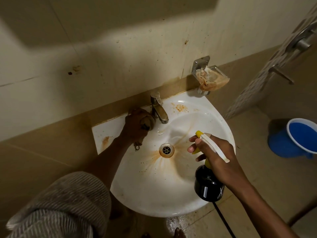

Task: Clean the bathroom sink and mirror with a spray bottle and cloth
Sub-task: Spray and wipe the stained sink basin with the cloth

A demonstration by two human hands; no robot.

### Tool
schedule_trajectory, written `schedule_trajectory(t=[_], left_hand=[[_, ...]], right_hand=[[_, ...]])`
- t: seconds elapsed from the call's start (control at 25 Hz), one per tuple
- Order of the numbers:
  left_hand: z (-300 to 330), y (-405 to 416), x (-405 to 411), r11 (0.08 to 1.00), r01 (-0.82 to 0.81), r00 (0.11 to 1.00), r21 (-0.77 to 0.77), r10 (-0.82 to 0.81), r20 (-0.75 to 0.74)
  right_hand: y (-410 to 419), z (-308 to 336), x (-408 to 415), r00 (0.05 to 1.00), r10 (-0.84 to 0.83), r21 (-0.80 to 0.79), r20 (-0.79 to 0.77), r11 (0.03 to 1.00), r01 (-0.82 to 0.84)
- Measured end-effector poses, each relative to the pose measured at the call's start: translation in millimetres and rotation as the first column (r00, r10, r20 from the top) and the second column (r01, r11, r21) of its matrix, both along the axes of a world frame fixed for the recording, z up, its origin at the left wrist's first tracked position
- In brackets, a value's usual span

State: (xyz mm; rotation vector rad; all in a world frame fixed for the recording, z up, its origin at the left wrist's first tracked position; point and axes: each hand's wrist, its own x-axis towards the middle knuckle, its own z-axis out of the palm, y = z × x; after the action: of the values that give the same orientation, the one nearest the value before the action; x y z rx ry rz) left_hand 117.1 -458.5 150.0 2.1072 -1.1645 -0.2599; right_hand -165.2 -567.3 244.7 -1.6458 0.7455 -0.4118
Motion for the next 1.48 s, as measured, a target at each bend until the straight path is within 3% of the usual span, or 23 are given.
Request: schedule_trajectory(t=[0.24,0.44,0.68,0.8,0.88,0.96,1.04,1.12,1.2,1.48], left_hand=[[-1,11,19,0.980,0.141,0.989,0.141,-0.146,0.022],[1,48,41,0.946,0.174,0.984,0.272,-0.158,-0.079],[12,88,42,0.902,0.218,0.967,0.372,-0.251,0.041],[11,83,36,0.959,0.154,0.986,0.239,-0.165,0.025],[6,65,31,0.996,0.048,0.995,0.076,-0.054,0.081],[6,36,27,0.997,-0.070,0.992,0.008,0.069,0.108],[3,8,24,0.993,-0.101,0.985,0.061,0.091,0.146],[-6,-2,22,0.979,0.006,0.973,0.206,-0.054,0.224],[-11,0,27,0.961,0.092,0.966,0.263,-0.150,0.211],[-4,12,36,0.965,0.076,0.985,0.250,-0.112,0.132]], right_hand=[[2,2,1,1.000,0.021,-0.001,0.000,1.000,-0.021],[4,3,4,0.999,0.044,-0.011,0.025,0.999,-0.044],[19,0,12,0.997,0.063,-0.010,0.038,0.998,-0.062],[22,0,13,0.997,0.064,-0.006,0.045,0.998,-0.064],[19,-2,12,0.996,0.074,-0.008,0.043,0.997,-0.074],[16,-4,10,0.996,0.083,0.002,0.042,0.997,-0.083],[12,-7,9,0.996,0.081,0.004,0.029,0.997,-0.082],[9,-10,8,0.997,0.074,0.011,0.020,0.997,-0.074],[9,-13,10,0.997,0.070,0.010,0.018,0.998,-0.070],[13,-9,18,0.996,0.076,0.023,0.040,0.997,-0.077]])
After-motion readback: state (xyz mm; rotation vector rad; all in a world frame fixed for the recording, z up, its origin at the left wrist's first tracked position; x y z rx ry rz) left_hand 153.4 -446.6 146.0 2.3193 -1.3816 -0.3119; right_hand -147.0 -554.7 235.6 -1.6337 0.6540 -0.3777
